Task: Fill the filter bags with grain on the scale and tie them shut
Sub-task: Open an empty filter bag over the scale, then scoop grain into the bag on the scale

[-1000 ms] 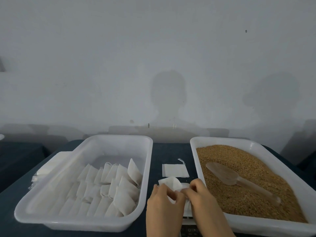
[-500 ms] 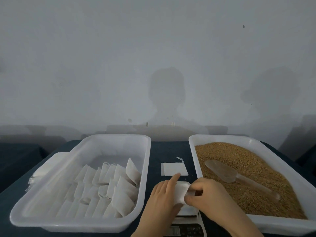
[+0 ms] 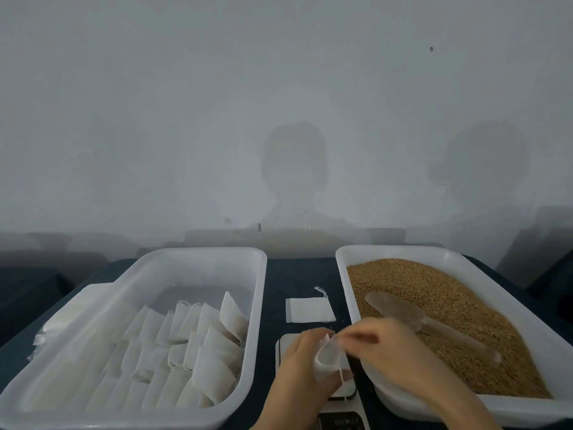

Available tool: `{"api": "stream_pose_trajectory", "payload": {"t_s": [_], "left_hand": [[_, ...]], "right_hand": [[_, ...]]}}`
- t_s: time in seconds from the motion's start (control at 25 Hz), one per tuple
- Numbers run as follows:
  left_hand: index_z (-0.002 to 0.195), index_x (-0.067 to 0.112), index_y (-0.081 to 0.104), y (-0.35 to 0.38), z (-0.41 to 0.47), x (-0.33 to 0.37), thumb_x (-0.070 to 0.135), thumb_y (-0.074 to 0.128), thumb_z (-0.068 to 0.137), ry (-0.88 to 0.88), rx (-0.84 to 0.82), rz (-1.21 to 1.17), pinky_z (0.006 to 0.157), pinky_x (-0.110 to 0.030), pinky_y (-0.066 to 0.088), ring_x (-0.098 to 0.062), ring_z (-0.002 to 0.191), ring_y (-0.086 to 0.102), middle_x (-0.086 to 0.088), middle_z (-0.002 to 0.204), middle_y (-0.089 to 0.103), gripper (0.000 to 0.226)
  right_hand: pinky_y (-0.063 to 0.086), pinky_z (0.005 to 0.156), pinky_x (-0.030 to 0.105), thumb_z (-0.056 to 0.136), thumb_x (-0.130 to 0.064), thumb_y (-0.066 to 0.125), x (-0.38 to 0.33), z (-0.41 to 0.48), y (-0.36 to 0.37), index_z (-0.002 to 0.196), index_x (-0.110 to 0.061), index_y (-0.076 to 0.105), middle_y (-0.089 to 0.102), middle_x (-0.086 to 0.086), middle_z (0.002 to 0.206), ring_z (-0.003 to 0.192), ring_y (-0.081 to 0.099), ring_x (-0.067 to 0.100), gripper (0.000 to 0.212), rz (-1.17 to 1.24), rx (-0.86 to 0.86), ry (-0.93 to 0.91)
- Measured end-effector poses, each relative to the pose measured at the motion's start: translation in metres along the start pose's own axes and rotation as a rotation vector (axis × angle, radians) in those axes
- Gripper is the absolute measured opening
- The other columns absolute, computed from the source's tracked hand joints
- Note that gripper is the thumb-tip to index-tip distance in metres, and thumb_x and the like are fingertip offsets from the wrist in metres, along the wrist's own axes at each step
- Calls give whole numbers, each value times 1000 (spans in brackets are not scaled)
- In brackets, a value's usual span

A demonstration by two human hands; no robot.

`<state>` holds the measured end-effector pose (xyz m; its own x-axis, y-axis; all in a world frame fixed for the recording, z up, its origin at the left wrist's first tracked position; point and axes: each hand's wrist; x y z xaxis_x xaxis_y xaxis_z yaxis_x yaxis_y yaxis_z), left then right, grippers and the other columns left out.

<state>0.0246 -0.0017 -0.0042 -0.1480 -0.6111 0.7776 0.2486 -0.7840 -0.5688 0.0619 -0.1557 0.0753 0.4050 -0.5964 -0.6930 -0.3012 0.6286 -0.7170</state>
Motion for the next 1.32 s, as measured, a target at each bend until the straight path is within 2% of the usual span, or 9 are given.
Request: {"api": "stream_pose_trajectory", "payload": {"t_s": [0.12, 0.28, 0.44, 0.52, 0.68, 0.92, 1.0, 1.16, 1.32], "left_hand": [[99, 56, 41, -4, 0, -5, 38, 83, 69, -66, 7, -101, 75, -5, 42, 5, 101, 51, 26, 108, 49, 54], [107, 51, 42, -13, 1, -6, 35, 84, 69, -105, 19, -160, 82, -13, 46, -4, 103, 54, 20, 114, 50, 59], [112, 46, 47, -15, 3, -3, 28, 83, 72, -143, -8, -243, 89, -19, 49, -5, 103, 56, 17, 114, 55, 56], [113, 44, 48, -14, 3, -1, 25, 82, 73, -146, -25, -251, 94, -28, 51, -7, 103, 57, 14, 113, 57, 56], [118, 46, 43, -12, 6, -1, 27, 81, 74, -171, -59, -236, 99, -30, 48, -6, 104, 55, 15, 115, 54, 61], [112, 56, 39, -14, 11, -7, 29, 80, 75, -174, -99, -222, 85, -15, 46, -3, 102, 54, 21, 114, 50, 62], [113, 56, 37, -16, 12, -8, 29, 80, 75, -173, -109, -230, 83, -15, 48, -4, 103, 54, 21, 115, 50, 64], [124, 51, 34, -17, 10, -9, 28, 82, 74, -176, -118, -244, 102, -33, 47, -13, 111, 55, 10, 123, 52, 72], [130, 46, 30, -20, 13, -10, 27, 80, 76, -187, -111, -234, 102, -28, 46, -9, 110, 53, 14, 121, 49, 76]], "right_hand": [[45, 67, 9, 87, -35, 61, 49, 11, -39, 101, -39, 62, 62, -16, 103, 77, 55, -7, 15, -348, 322, 84], [48, 91, 32, 80, -52, 62, 124, 18, -69, 99, -30, 62, 57, -10, 99, 93, 55, 8, 28, -757, 117, 346], [45, 88, 29, 88, -43, 57, 145, 21, -68, 85, -32, 53, 58, -14, 86, 80, 53, 2, 13, -782, 204, 275], [43, 88, 28, 92, -39, 52, 141, 21, -66, 91, -30, 53, 55, -15, 90, 83, 54, 3, 9, -799, 155, 254], [45, 59, 14, 87, -37, 60, 130, 12, -83, 101, -32, 55, 47, -13, 100, 74, 53, 0, 16, -774, 139, 203], [29, 42, 12, 86, -57, 50, 111, -8, -121, 104, -45, 56, 42, -19, 91, 55, 44, -4, 23, -1177, 135, 152], [31, 46, 12, 88, -53, 49, 109, 0, -113, 101, -40, 59, 44, -16, 90, 62, 47, -2, 20, -1186, 70, 129], [42, 55, 12, 88, -52, 52, 114, 17, -79, 99, -39, 59, 47, -15, 90, 71, 51, -3, 18, -1055, 22, 78], [36, 51, 11, 86, -54, 53, 118, 22, -65, 100, -43, 61, 49, -19, 85, 66, 49, -6, 20, -852, 50, 151]]}}
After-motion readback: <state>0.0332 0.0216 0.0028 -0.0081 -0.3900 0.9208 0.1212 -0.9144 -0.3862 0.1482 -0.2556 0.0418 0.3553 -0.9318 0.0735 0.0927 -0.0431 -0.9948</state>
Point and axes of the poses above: each hand's wrist, its own z-axis towards the middle knuckle, its own y-axis out of the palm, x = y × z
